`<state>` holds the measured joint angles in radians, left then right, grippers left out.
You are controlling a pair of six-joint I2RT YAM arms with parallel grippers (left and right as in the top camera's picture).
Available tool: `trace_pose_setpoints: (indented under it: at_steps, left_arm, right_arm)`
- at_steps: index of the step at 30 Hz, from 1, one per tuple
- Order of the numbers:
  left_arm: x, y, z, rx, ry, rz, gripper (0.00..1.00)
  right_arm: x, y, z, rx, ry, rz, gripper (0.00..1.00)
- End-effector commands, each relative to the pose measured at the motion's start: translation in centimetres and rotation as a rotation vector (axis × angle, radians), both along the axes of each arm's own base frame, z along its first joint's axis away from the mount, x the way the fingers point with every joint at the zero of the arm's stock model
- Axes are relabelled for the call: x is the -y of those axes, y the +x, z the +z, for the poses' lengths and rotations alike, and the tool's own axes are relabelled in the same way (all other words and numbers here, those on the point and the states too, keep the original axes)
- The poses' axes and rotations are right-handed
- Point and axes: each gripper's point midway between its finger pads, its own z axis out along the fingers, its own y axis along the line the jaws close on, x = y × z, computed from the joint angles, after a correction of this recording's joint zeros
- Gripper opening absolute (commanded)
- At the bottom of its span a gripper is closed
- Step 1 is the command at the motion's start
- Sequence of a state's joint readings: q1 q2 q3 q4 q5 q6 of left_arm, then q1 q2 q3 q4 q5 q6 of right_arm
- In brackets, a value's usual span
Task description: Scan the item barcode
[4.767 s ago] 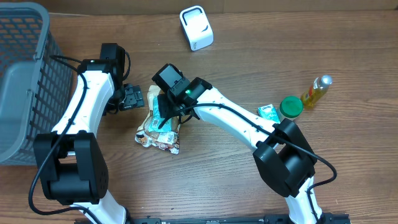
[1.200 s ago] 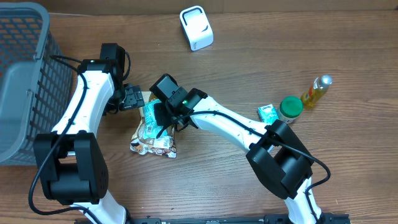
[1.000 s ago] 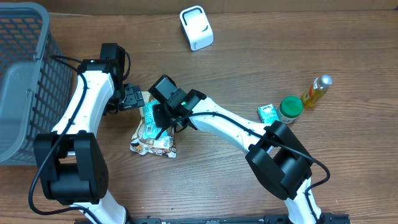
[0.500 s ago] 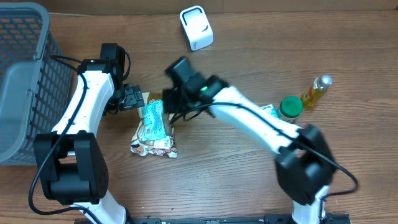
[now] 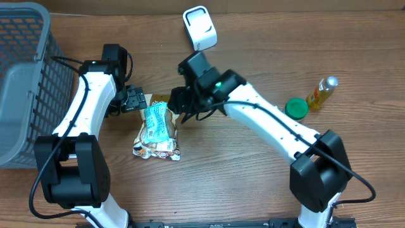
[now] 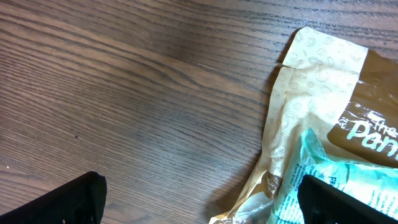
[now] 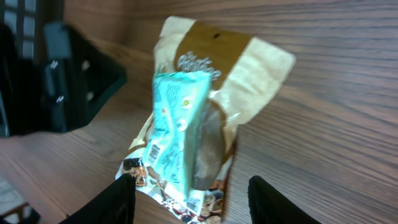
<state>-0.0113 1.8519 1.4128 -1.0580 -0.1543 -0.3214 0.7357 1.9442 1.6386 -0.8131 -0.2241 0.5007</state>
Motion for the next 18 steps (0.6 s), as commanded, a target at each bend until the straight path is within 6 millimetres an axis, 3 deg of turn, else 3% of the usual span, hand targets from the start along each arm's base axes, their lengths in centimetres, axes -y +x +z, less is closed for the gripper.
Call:
trace_pose_setpoints:
  at_steps: [1,8,14,18]
  left_arm:
    - [-0.3,0.4,0.6,0.021,0.006,-0.001,1.0]
    - [-0.3,0.4,0.6,0.021,0.006,-0.001,0.99]
    - [-0.3,0.4,0.6,0.021,0.006,-0.002,1.0]
    - [-0.3,0.4,0.6,0.021,0.006,-0.001,1.0]
  right_arm:
    - [-0.6,-0.2,-0.5,0.098,-0.093,-0.003,0.54]
    - [-3.5,-1.6,-3.0,0.188,-0.176,0.036,0.54]
    - [-3.8,-1.8,-6.2,0.174,-0.241,0.039,0.47]
    - [-3.8,-1.7,-7.0,0.167,-0.249,0.038,0.44]
